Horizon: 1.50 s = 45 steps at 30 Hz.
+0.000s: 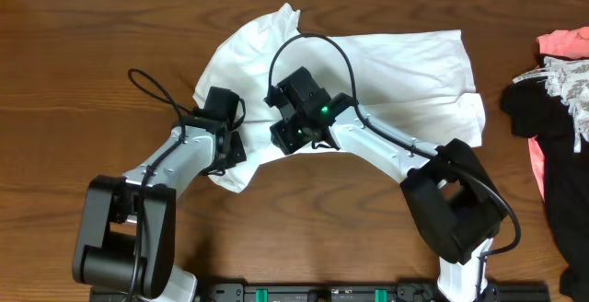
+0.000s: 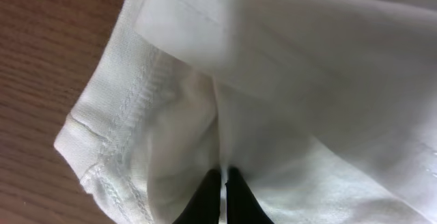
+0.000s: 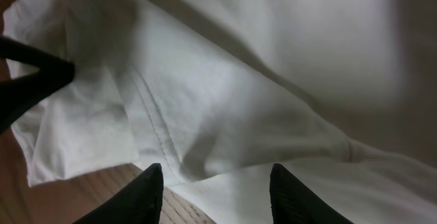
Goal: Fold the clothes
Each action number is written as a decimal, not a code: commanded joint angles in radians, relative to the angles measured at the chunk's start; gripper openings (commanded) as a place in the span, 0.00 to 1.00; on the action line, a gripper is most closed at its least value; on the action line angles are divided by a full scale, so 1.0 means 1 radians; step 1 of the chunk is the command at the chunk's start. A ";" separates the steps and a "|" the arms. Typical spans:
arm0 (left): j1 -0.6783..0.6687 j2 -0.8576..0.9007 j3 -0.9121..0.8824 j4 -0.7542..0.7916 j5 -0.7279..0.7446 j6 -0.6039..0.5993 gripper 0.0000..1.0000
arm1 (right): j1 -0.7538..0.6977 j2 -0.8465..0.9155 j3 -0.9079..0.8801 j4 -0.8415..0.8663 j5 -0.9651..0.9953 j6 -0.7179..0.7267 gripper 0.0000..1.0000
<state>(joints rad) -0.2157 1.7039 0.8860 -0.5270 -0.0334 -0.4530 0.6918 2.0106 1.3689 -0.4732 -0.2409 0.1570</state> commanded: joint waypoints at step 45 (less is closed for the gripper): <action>0.008 0.058 -0.017 0.005 -0.004 -0.013 0.07 | 0.036 0.058 0.009 0.077 0.072 0.632 0.25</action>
<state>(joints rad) -0.2161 1.7039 0.8860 -0.5270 -0.0330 -0.4530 0.7177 2.0621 1.3689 -0.3992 -0.1799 0.7551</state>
